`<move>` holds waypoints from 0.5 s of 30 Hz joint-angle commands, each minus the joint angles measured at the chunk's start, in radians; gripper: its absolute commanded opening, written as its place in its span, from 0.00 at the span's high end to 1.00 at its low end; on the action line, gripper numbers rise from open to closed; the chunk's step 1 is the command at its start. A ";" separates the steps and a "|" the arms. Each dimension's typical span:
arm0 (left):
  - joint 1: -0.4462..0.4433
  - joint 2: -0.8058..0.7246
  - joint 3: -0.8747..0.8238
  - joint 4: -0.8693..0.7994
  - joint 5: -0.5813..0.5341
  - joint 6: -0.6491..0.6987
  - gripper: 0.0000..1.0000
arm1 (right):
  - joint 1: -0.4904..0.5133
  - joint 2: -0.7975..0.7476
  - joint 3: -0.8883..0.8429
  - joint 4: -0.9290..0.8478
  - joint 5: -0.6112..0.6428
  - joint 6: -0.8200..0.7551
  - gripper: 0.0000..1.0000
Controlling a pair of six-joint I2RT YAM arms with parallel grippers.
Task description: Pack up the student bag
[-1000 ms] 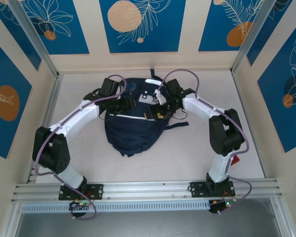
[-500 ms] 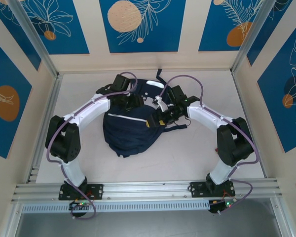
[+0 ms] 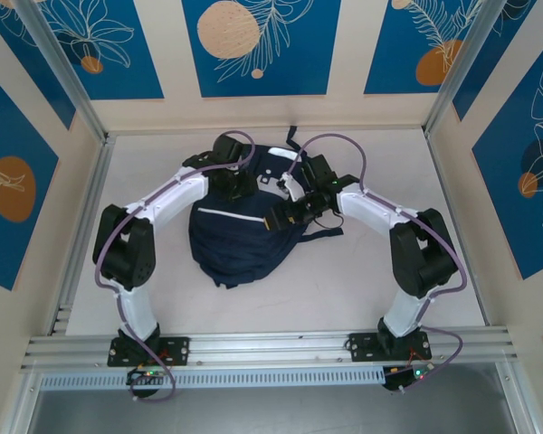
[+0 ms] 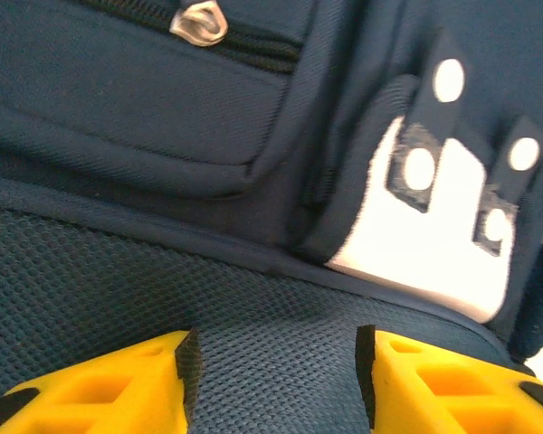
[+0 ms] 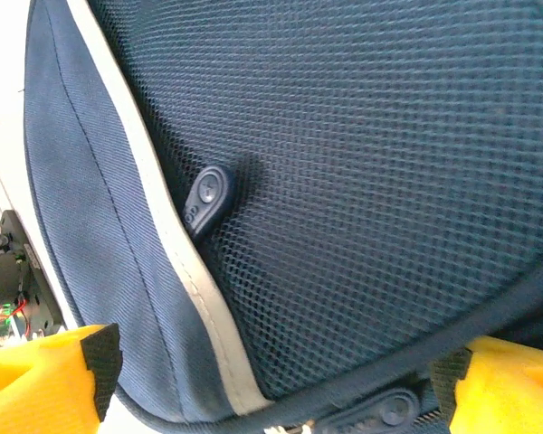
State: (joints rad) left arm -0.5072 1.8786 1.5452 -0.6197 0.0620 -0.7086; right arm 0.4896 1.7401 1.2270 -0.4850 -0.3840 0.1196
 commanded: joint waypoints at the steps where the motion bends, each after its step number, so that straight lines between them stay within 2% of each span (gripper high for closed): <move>1: -0.008 0.038 0.031 -0.055 -0.061 -0.043 0.52 | 0.023 0.004 -0.004 -0.005 -0.081 -0.035 0.11; 11: -0.009 0.099 0.051 -0.119 -0.107 -0.105 0.54 | 0.067 -0.156 -0.174 0.006 -0.101 -0.033 0.18; 15: -0.009 0.110 0.058 -0.116 -0.090 -0.105 0.55 | 0.072 -0.197 -0.204 0.044 -0.027 -0.021 0.35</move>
State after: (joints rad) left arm -0.5114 1.9274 1.6066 -0.6830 -0.0055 -0.7986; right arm 0.5571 1.5772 1.0401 -0.4614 -0.4301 0.1013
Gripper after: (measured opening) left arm 0.454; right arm 0.665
